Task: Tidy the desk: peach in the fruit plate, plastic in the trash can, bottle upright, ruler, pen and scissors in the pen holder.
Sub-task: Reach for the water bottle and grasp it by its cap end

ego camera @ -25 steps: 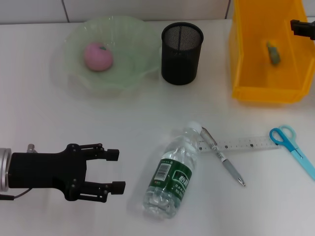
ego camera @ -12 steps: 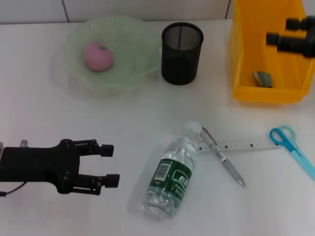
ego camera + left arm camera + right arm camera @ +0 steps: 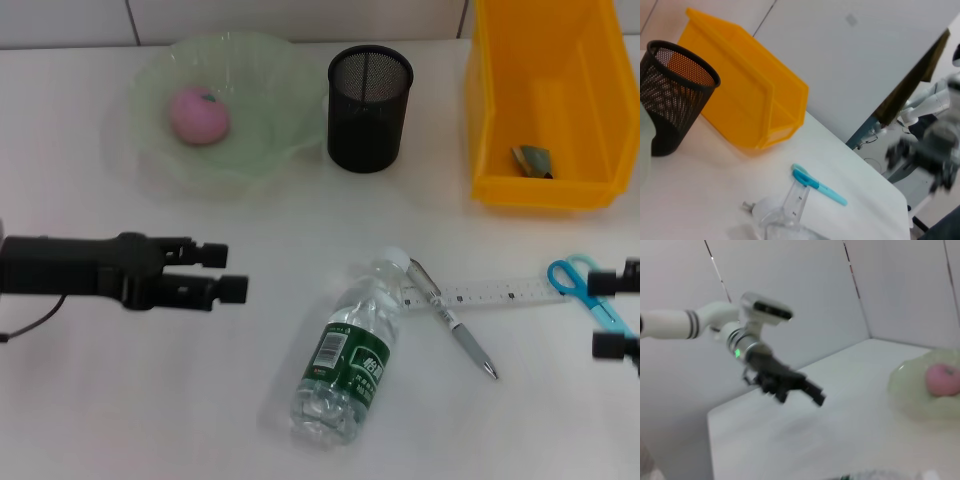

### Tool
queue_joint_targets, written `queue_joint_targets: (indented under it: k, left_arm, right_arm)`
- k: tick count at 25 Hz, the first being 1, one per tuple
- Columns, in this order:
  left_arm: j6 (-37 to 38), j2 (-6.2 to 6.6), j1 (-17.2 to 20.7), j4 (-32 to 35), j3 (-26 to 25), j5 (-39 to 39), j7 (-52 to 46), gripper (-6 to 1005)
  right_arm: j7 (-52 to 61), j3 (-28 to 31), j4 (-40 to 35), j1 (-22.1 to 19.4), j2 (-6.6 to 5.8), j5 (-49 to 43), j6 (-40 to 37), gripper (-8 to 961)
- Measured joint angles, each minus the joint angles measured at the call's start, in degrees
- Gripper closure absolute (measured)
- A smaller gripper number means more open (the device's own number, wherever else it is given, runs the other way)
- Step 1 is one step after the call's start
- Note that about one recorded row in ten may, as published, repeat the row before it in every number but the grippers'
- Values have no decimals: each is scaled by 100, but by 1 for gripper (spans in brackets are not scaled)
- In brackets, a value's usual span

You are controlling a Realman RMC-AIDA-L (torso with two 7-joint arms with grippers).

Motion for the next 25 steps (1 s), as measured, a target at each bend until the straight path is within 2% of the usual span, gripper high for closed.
queue_joint_targets:
  k: [3, 6, 9, 15, 17, 19, 25]
  left_arm:
    - [-30, -146, -161, 472, 44, 65, -813, 182]
    - [-123, -342, -457, 1015, 53, 340, -1872, 182]
    - [-205, -449, -845, 1309, 186, 653, -2805, 182]
    - [-1023, -466, -1573, 1435, 1325, 1029, -4020, 183]
    - [-1176, -473, -1679, 1438, 1485, 1135, -4159, 184]
    - [-1691, -501, -1925, 1453, 2087, 1341, -4509, 184]
    - [-2617, -519, -2043, 1456, 3200, 1355, -4927, 185]
  right_arm:
    - [-444, 35, 459, -54, -12, -322, 288, 242]
    - [-545, 66, 553, -133, 102, -576, 677, 241]
    - [-586, 67, 558, -200, 173, -619, 839, 241]
    - [-820, 253, 589, -276, 231, -622, 862, 240]
    - [-890, 318, 622, -287, 235, -623, 862, 240]
    - [-957, 399, 645, -298, 239, -623, 859, 240]
    - [-1104, 499, 686, -332, 246, -611, 849, 241]
